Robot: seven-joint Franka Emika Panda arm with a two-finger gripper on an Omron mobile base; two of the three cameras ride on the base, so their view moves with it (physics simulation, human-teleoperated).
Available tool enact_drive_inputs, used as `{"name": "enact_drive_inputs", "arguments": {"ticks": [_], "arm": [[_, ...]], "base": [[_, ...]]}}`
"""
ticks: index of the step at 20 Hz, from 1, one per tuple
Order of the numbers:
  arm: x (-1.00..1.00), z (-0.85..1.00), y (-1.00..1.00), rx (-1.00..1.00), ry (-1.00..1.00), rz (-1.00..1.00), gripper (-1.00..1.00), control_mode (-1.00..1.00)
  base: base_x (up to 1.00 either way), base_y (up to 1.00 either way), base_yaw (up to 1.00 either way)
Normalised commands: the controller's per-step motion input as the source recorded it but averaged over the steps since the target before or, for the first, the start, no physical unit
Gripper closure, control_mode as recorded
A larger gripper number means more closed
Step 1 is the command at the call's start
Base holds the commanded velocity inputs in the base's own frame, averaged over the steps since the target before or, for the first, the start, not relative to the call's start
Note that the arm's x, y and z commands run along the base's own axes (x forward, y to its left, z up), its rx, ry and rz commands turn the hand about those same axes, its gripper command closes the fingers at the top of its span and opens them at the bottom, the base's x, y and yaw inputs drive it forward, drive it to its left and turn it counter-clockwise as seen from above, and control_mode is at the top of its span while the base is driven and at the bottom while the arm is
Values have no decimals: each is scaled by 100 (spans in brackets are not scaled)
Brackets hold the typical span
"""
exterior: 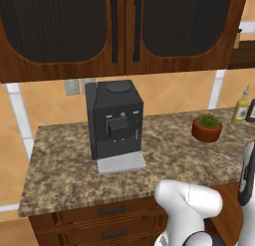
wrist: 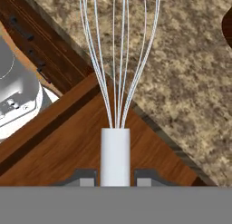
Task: Pick the whisk from the drawer and place it on the counter.
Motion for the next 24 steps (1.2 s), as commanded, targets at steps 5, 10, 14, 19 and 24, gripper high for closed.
{"name": "enact_drive_inputs", "arguments": {"ticks": [5,10,14,19,24], "arm": [[100,-2,68,-18,15,3,100,-100],[100,3,45,-10,21,3,100,-100],[100,0,1,2,12,0,100,-100],[76,-8,1,17,0,0,100,-100],[2,-18,1,2,0,0,100,-100]], "base": [[0,0,0],[0,0,0],[0,0,0],[0,0,0],[0,0,0]]}}
